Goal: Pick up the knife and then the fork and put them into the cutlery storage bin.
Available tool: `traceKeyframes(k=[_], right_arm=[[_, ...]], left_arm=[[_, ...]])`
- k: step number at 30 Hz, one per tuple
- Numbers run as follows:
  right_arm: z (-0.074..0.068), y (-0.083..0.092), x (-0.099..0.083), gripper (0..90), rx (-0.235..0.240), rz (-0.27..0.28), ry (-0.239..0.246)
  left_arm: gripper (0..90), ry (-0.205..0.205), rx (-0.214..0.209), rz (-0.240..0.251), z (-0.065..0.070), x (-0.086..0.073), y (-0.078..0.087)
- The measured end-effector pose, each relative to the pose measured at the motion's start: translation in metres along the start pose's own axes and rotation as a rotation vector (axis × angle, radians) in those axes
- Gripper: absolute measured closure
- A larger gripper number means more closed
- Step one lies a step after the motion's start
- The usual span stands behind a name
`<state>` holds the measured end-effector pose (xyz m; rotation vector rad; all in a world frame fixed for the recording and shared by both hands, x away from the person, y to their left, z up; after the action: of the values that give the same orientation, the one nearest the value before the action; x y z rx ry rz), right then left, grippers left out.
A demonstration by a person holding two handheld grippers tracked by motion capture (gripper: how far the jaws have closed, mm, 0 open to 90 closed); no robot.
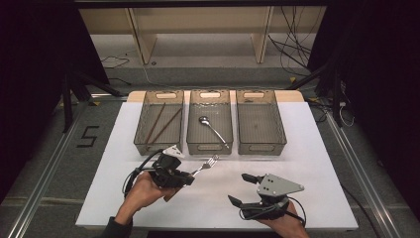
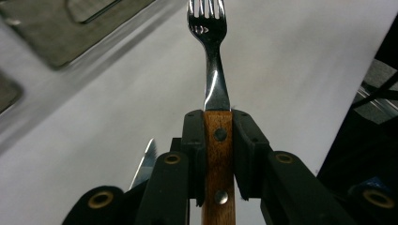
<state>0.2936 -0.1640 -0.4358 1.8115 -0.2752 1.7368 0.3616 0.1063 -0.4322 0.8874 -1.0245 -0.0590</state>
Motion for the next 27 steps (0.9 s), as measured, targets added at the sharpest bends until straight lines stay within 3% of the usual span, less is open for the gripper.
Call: traceKeyframes(k=[1, 5, 6, 10, 12, 21, 27], right_arm=[[-0.002, -0.005, 0.004, 26.5, -0.007, -0.011, 0.036], [-0.007, -0.012, 0.007, 27.3, 0.002, -0.021, 0.076], [-0.01, -0.018, 0.007, 28.0, 0.007, -0.031, 0.105], [-0.013, -0.027, 0.006, 29.5, 0.006, -0.052, 0.164], [-0.014, -0.028, 0.006, 29.7, 0.007, -0.054, 0.175], [-0.021, -0.044, 0.004, 33.7, -0.024, -0.088, 0.302], [-0.031, -0.048, -0.001, 39.7, -0.052, -0.112, 0.426]], left_arm=[[76.5, -0.006, -0.004, 0.0, 0.002, 0.001, -0.002], [76.5, -0.018, -0.042, -0.03, 0.009, -0.005, -0.01], [76.5, -0.018, -0.049, -0.042, 0.009, -0.007, -0.011], [76.5, -0.035, -0.04, -0.061, 0.012, -0.009, -0.015], [76.5, -0.04, -0.057, -0.064, 0.015, -0.009, -0.014], [76.4, -0.069, -0.075, -0.083, 0.021, -0.009, -0.011], [76.4, -0.078, -0.089, -0.095, 0.027, -0.008, -0.011]])
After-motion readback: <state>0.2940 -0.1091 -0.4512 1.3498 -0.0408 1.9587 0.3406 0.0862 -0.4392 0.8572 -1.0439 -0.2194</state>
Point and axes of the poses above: each handheld gripper's, and its own axes: y roughly backward along the jaws, x roughly out of its top, z roughly to its right, the point moved 2 cm from there along -y, roughly forward along the jaws, and after that the axes turned 9 degrees about z, right-handed, at the moved point
